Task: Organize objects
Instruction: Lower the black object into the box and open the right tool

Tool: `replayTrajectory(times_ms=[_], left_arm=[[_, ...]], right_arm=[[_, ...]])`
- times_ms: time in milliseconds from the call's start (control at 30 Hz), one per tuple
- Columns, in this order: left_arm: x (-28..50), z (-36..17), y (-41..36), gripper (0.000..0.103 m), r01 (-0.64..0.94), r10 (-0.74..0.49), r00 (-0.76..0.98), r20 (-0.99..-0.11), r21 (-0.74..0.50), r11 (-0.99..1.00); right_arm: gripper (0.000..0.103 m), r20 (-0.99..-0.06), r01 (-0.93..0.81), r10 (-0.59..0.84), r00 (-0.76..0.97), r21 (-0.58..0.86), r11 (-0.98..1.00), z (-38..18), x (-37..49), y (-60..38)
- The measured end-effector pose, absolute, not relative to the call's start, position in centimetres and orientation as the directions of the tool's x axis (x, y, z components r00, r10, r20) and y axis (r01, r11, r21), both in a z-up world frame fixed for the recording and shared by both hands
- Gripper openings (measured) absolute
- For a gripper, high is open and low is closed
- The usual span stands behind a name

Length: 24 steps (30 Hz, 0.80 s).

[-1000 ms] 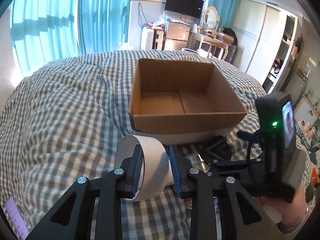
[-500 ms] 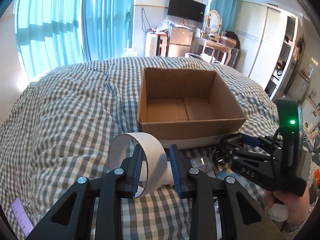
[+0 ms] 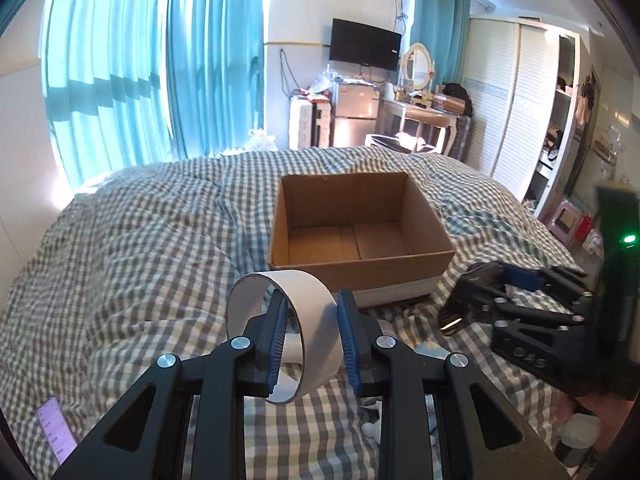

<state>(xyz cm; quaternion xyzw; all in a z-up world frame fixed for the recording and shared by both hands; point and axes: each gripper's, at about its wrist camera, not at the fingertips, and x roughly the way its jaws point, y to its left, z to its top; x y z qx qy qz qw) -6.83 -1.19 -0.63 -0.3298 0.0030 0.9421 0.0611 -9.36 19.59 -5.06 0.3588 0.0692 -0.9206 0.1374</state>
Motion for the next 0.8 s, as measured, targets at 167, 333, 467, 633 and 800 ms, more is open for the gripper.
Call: replayTrajectory(times_ms=[167,333,467,633,800], left_arm=[[-5.9,0.6,-1.1,0.026,-0.120,0.121,-0.787,-0.605,-0.042,-0.992],[-6.3,2.5,-0.3,0.026,-0.133,0.123,-0.796,-0.593,-0.027,-0.991],[-7.9,3.8,0.3,0.026,-0.137,0.124,-0.798,-0.590,-0.023,-0.990],[-11.1,4.8,1.1,0.026,-0.137,0.120,-0.797,-0.592,-0.016,-0.990],[-15.3,3.7,1.4,0.026,-0.137,0.118,-0.774,-0.622,-0.017,-0.990]], right_arm=[[0.048,-0.641,0.306,-0.210,-0.739,-0.041,-0.951,-2.7,-7.3,19.8],[0.048,-0.613,0.329,-0.226,-0.757,-0.059,-0.942,-0.3,-6.0,19.8],[0.048,-0.591,0.335,-0.234,-0.772,-0.065,-0.940,2.0,-6.3,20.2],[0.048,-0.570,0.347,-0.256,-0.781,-0.054,-0.936,4.6,-8.3,20.2],[0.048,-0.583,0.357,-0.259,-0.770,-0.057,-0.933,5.2,-12.5,19.4]])
